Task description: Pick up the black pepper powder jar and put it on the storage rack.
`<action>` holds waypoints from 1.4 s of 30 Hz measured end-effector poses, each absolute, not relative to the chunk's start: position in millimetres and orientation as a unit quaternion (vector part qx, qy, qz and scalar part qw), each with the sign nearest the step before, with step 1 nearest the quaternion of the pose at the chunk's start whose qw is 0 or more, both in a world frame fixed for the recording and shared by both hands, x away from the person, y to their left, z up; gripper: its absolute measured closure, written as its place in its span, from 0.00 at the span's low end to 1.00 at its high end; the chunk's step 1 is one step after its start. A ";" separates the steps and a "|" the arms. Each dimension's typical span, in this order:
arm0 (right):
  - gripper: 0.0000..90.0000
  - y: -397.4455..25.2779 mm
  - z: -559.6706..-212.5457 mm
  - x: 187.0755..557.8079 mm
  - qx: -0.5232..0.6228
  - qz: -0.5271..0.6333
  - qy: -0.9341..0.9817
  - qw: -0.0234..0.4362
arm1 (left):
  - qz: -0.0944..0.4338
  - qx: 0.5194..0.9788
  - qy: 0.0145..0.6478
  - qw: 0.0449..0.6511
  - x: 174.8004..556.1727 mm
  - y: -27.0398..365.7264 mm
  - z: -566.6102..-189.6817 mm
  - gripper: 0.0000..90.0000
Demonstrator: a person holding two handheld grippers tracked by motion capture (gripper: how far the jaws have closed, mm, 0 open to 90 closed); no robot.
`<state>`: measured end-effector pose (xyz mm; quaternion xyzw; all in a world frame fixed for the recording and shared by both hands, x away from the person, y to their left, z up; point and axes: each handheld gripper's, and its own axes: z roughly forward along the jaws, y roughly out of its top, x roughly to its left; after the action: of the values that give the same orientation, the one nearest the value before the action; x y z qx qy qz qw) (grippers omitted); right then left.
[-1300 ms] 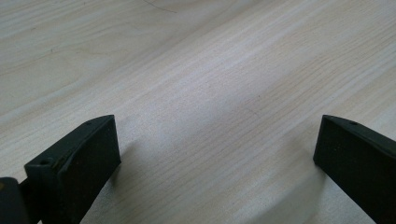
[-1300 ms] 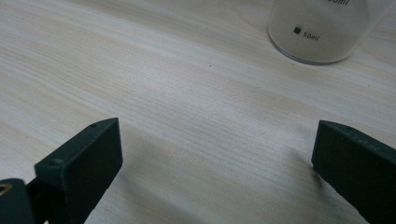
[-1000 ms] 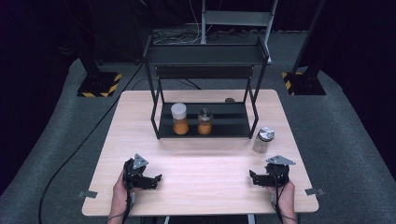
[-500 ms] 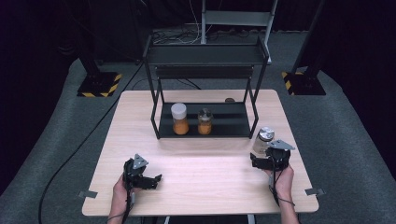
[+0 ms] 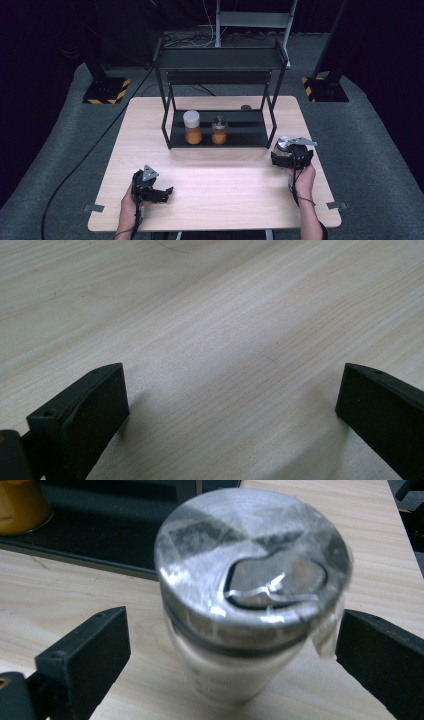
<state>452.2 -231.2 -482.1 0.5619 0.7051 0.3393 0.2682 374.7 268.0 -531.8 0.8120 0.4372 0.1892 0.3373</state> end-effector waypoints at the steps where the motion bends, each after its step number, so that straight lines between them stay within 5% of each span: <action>1: 0.00 -230.5 -482.2 454.2 0.562 0.336 0.706 0.268 | 0.189 0.812 0.437 0.337 374.8 268.0 -531.8 0.00; 18: 0.01 -227.4 -496.4 471.9 0.550 0.330 0.725 0.252 | 0.189 0.812 0.437 0.338 374.9 268.1 -531.8 0.00; 24: 0.27 -231.4 -498.8 473.8 0.555 0.341 0.717 0.247 | 0.188 0.812 0.437 0.338 375.0 268.1 -531.8 0.00; 27: 0.32 -232.5 -501.0 473.6 0.557 0.348 0.713 0.244 | 0.189 0.813 0.437 0.337 374.9 268.2 -531.7 0.00; 42: 0.33 -230.4 -503.4 470.6 0.558 0.352 0.704 0.263 | 0.189 0.812 0.437 0.337 374.9 268.2 -531.7 0.00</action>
<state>470.6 -230.4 -503.4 0.5577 0.7041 0.3521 0.2631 374.9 268.2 -531.7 0.8125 0.4367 0.1888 0.3370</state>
